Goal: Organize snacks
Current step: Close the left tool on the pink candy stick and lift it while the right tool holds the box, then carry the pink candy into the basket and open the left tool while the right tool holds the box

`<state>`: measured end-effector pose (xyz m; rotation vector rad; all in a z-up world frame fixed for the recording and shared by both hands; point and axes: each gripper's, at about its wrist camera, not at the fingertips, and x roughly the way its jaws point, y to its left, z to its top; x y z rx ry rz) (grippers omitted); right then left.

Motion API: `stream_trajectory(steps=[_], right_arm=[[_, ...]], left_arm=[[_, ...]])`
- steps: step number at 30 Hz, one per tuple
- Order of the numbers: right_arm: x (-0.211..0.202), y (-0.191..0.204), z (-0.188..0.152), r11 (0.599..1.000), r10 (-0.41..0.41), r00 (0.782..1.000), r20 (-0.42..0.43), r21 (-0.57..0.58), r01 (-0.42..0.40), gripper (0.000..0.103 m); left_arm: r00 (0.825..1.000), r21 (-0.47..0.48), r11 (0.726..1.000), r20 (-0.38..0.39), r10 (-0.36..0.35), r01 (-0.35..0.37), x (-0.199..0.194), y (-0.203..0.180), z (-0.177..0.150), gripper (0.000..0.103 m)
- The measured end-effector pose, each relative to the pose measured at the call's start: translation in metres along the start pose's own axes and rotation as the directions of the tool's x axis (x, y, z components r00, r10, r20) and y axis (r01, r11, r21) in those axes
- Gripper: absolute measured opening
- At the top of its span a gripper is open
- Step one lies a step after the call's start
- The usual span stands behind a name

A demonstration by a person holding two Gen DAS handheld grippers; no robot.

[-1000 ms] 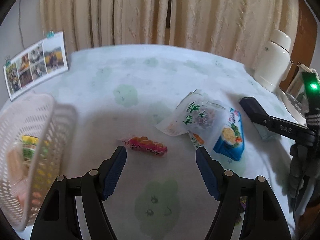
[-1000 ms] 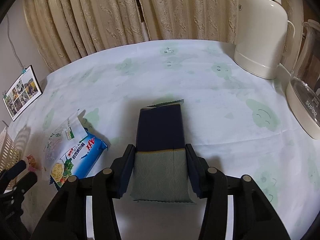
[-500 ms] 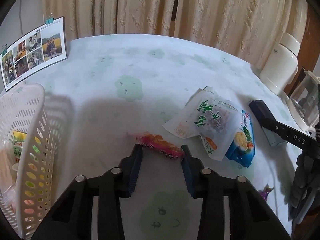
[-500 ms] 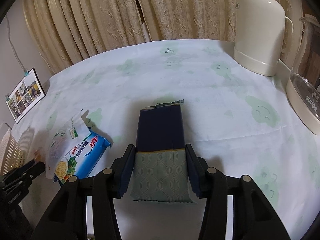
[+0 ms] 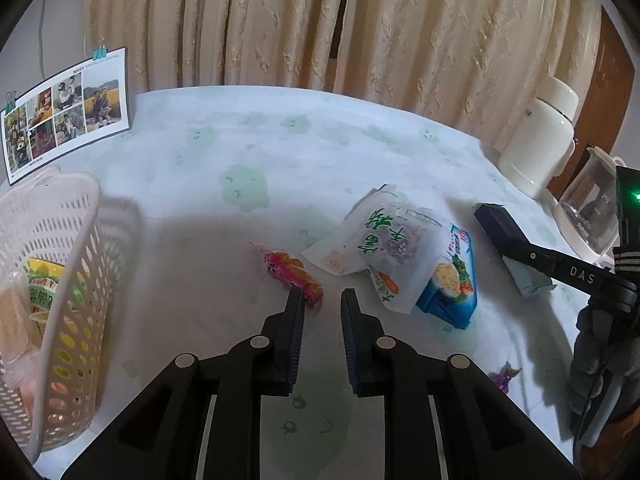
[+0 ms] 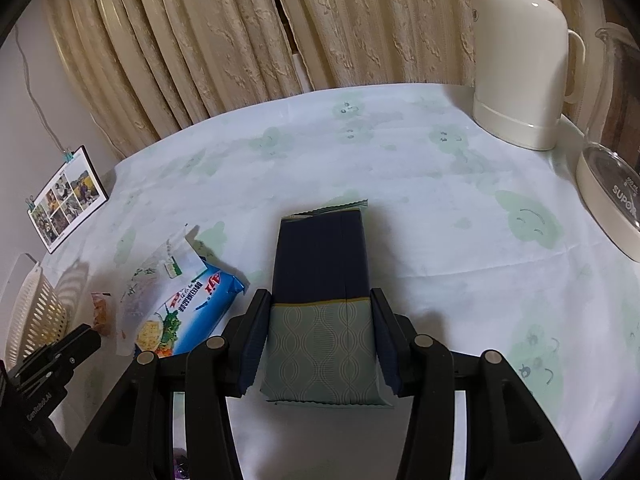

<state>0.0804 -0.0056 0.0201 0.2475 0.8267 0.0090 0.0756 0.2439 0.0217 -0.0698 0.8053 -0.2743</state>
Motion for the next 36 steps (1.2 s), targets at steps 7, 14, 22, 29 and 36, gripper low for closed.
stream_trajectory(steps=[7,14,22,29,36], right_arm=[[0.0,0.001,-0.001,1.0,0.008,1.0,-0.005,0.004,-0.008,0.045],[-0.001,0.002,-0.001,1.0,0.009,1.0,-0.006,0.004,-0.009,0.045],[-0.002,0.003,-0.002,1.0,0.009,1.0,-0.003,0.002,-0.009,0.045],[-0.004,0.003,-0.002,1.0,0.015,1.0,0.006,0.01,-0.015,0.045],[-0.007,0.002,-0.002,1.0,0.028,0.999,0.016,0.012,-0.028,0.045]], left_arm=[[0.999,-0.071,0.996,-0.012,0.045,-0.046,0.007,0.009,0.006,0.03],[0.997,-0.088,0.994,-0.051,0.064,-0.068,0.025,0.012,0.012,0.044],[0.997,-0.046,0.997,-0.049,0.054,-0.056,0.029,0.004,0.013,0.021],[0.998,-0.025,0.997,0.005,0.068,-0.068,0.014,-0.001,0.012,0.02],[0.996,-0.027,0.998,0.071,0.063,-0.061,-0.011,-0.006,0.01,0.02]])
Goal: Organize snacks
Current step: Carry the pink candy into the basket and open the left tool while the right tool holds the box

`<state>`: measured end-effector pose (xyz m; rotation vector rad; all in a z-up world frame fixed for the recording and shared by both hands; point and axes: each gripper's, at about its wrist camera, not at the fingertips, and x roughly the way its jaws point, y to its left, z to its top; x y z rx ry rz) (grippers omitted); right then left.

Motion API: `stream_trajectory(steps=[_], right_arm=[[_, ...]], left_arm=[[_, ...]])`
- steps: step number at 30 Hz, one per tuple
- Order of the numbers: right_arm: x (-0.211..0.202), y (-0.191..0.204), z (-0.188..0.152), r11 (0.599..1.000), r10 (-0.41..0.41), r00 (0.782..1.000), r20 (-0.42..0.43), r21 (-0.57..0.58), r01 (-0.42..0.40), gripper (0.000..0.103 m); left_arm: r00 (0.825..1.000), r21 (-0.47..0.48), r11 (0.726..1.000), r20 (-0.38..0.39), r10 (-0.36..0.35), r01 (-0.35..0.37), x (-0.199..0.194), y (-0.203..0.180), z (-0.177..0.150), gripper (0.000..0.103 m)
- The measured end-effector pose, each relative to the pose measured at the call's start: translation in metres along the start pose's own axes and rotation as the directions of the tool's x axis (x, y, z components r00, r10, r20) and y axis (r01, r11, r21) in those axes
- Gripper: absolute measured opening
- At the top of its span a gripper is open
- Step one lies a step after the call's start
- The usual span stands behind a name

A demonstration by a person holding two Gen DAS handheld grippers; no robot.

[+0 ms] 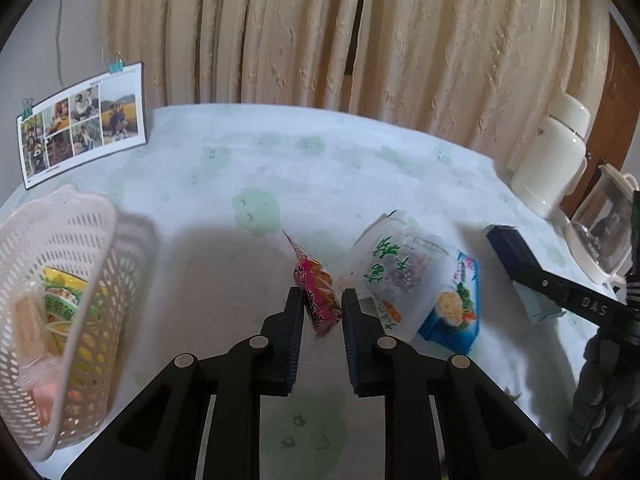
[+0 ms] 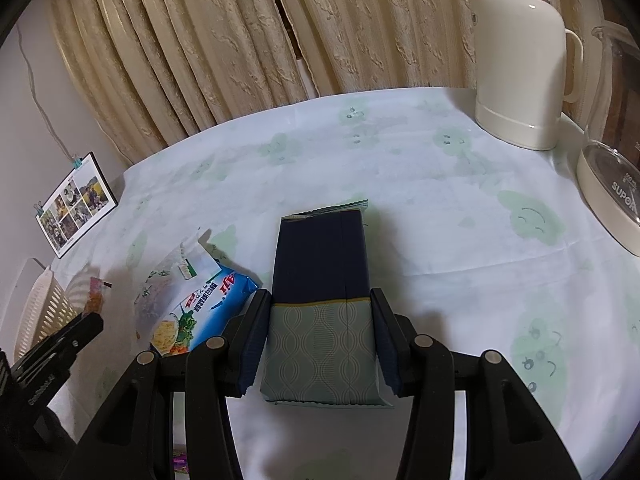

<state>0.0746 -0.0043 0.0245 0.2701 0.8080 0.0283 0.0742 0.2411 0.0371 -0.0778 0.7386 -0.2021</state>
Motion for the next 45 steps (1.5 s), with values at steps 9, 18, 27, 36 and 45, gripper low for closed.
stream_trajectory(steps=[9,18,27,36,45], right_arm=[[-0.001,0.0,0.0,1.0,0.003,1.0,0.003,0.0,-0.003,0.045],[-0.004,0.0,0.0,1.0,0.008,1.0,0.006,0.003,-0.008,0.045],[-0.005,0.002,-0.001,1.0,0.011,1.0,0.007,0.003,-0.011,0.045],[-0.006,0.006,-0.003,1.0,0.01,1.0,0.003,0.002,-0.01,0.045],[-0.006,0.007,-0.005,1.0,0.019,1.0,0.01,0.006,-0.019,0.045]], left_arm=[[0.996,-0.011,1.0,0.089,0.026,-0.025,-0.036,0.001,0.001,0.02],[0.981,-0.069,0.994,0.17,0.096,-0.085,-0.074,0.03,0.005,0.02],[0.958,-0.174,0.971,0.205,0.2,-0.165,-0.101,0.08,0.003,0.02],[0.938,-0.275,0.934,0.195,0.287,-0.229,-0.109,0.116,-0.001,0.03],[0.893,-0.373,0.883,0.231,0.385,-0.284,-0.123,0.136,-0.017,0.06]])
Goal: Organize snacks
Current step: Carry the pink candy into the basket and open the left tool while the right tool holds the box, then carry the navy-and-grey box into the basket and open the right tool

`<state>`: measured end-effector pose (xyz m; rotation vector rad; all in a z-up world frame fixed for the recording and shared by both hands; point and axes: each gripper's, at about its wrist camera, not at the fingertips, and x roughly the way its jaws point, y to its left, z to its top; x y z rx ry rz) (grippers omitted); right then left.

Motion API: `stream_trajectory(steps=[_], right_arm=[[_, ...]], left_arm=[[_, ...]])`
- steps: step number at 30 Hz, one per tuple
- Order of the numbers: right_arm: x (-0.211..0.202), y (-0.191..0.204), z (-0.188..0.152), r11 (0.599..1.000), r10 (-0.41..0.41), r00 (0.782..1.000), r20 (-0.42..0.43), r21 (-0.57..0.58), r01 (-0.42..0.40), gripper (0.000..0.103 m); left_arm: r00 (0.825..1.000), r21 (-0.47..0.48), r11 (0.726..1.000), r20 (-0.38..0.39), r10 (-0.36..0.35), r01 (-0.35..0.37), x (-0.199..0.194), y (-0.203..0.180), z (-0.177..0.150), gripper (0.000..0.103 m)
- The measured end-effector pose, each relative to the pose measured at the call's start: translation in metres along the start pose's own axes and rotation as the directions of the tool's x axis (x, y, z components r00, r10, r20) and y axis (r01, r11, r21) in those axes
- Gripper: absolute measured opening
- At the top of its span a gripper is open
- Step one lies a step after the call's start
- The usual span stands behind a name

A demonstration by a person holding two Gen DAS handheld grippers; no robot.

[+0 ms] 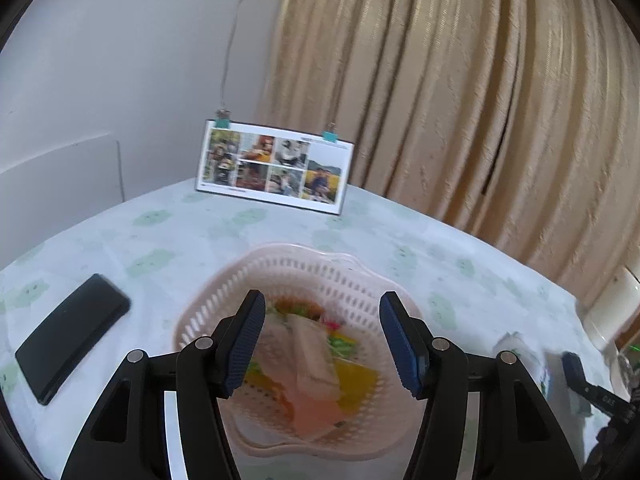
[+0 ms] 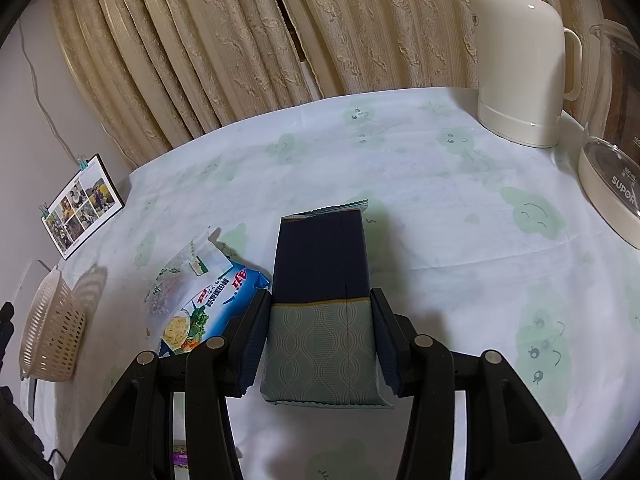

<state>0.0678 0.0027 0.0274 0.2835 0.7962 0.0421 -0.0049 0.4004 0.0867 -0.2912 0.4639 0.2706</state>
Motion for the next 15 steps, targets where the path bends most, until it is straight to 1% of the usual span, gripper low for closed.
stream_trajectory(steps=[3,7,9,12,15], right_arm=[[-0.002,-0.001,-0.001,1.0,0.018,1.0,0.006,0.002,-0.018,0.045],[-0.008,0.005,-0.002,0.998,0.063,0.998,0.013,0.0,-0.063,0.045],[-0.012,0.01,-0.004,0.997,0.081,0.997,0.019,-0.008,-0.081,0.045],[-0.018,0.02,-0.008,0.993,0.113,0.993,0.022,-0.018,-0.113,0.045],[-0.022,0.031,-0.011,0.989,0.146,0.989,0.017,-0.03,-0.146,0.045]], left_arm=[[1.0,-0.029,0.999,0.014,0.022,-0.022,-0.001,0.009,-0.002,0.06],[0.999,-0.062,0.997,0.019,0.05,-0.049,-0.002,0.02,-0.006,0.06],[0.997,-0.079,0.994,0.025,0.075,-0.073,-0.003,0.026,-0.008,0.06],[0.996,-0.098,0.992,0.027,0.087,-0.084,-0.004,0.034,-0.011,0.06],[0.994,-0.098,0.99,0.043,0.105,-0.101,-0.007,0.039,-0.013,0.061]])
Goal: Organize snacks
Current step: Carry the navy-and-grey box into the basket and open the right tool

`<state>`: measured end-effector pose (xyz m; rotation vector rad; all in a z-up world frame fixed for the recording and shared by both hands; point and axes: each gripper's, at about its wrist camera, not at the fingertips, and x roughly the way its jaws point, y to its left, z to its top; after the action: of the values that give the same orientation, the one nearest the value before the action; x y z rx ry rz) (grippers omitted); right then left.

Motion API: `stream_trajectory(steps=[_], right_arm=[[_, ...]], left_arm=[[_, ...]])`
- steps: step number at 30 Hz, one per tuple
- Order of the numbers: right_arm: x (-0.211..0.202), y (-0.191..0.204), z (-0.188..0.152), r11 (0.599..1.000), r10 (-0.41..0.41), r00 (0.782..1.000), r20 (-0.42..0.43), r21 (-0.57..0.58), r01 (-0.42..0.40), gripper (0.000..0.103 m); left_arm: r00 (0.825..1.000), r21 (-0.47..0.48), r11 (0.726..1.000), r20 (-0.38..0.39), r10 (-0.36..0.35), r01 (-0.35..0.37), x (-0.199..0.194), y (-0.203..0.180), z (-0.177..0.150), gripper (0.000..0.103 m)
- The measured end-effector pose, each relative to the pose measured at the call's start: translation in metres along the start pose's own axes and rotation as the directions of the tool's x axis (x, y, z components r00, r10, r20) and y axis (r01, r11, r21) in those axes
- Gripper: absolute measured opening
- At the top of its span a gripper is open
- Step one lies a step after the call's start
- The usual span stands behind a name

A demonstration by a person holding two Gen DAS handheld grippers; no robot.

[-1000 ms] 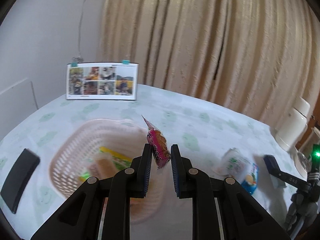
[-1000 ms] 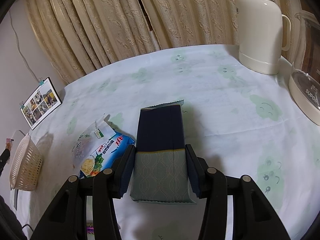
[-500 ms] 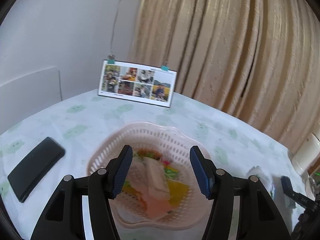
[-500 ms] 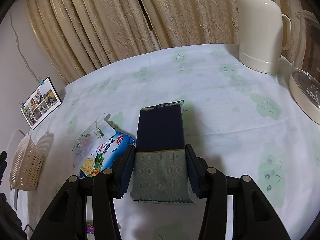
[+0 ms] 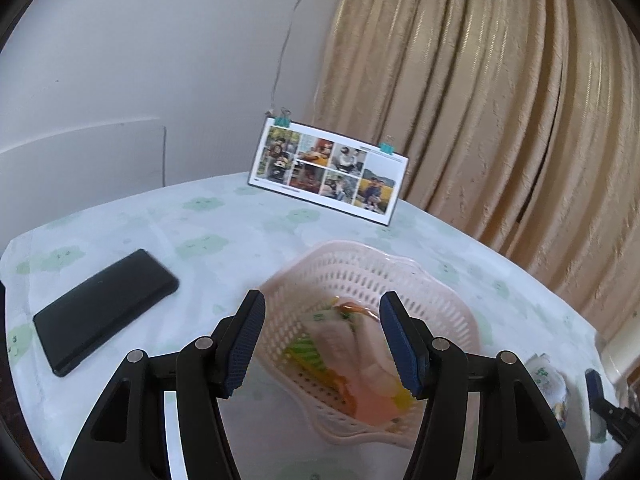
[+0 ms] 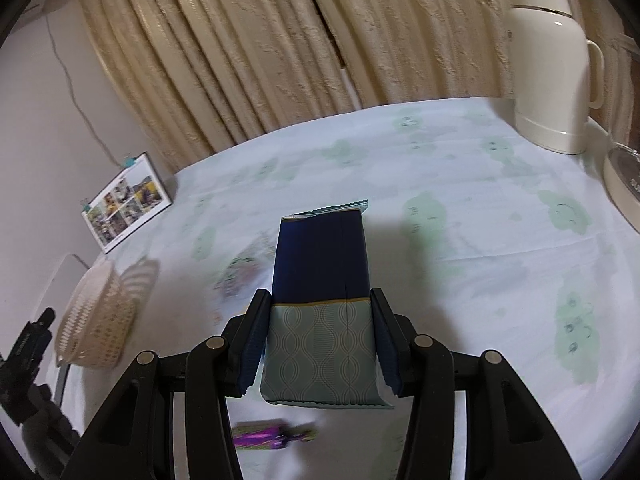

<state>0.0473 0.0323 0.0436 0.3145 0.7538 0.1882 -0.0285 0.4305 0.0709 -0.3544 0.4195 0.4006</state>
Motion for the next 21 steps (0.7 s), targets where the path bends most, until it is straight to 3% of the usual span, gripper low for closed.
stream_trajectory(steps=[6,21], right_arm=[[0.003,0.037,-0.002,0.995,0.093,0.995,-0.024,-0.021,-0.093,0.045],[0.019,0.166,-0.005,0.949,0.263,0.961,-0.084,-0.159,-0.273,0.046]], left_arm=[[0.999,0.026,1.0,0.03,0.015,-0.016,-0.007,0.005,-0.001,0.062],[1.0,-0.051,0.999,0.03,0.007,-0.006,-0.005,0.038,0.005,0.063]])
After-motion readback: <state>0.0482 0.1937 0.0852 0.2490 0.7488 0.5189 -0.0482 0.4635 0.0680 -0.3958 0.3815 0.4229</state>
